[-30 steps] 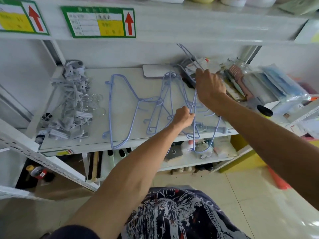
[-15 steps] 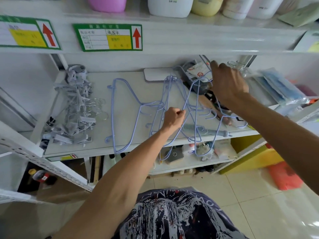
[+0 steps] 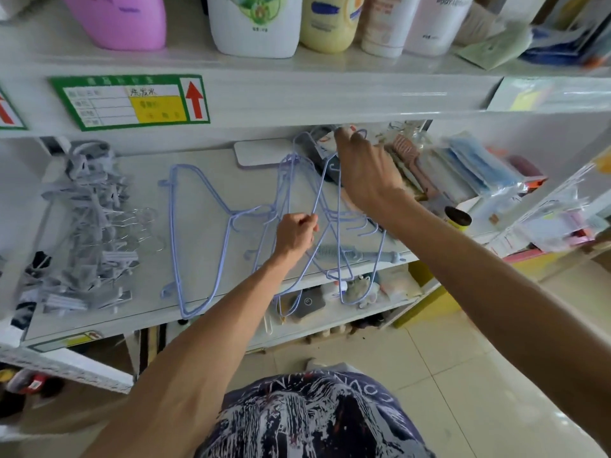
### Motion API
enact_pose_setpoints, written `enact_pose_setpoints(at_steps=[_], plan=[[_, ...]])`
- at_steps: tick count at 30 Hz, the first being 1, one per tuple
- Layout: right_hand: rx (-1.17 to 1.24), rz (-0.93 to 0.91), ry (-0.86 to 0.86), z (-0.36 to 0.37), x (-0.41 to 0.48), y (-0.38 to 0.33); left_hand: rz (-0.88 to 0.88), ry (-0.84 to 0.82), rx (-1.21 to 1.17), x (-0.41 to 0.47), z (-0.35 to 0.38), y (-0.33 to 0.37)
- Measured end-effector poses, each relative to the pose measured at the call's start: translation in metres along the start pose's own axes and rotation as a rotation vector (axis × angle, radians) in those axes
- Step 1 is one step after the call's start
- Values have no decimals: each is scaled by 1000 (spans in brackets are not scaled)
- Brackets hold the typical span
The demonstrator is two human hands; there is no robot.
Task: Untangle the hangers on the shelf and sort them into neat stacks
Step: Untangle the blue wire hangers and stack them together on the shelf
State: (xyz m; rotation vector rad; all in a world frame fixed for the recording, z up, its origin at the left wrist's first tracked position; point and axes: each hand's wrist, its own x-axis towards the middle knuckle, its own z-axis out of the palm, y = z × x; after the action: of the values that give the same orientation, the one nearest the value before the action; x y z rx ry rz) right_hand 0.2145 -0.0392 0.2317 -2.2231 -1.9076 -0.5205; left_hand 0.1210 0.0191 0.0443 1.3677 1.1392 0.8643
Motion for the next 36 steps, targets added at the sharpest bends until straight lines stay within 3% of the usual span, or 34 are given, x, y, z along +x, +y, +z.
enact_pose_setpoints(at_steps=[11, 15, 20, 23, 36], plan=[[46, 27, -50, 3, 11, -12, -13, -37, 27, 5, 2, -5], [125, 42, -65, 9, 5, -21, -115, -70, -156, 4, 3, 2], [330, 162, -250, 39, -12, -31, -255, -159, -458, 4, -2, 14], [358, 202, -341, 58, -19, -34, -270, -228, -493, 5, -6, 12], [249, -3, -498, 92, -29, -41, -238, -94, -528, 20, 3, 14]])
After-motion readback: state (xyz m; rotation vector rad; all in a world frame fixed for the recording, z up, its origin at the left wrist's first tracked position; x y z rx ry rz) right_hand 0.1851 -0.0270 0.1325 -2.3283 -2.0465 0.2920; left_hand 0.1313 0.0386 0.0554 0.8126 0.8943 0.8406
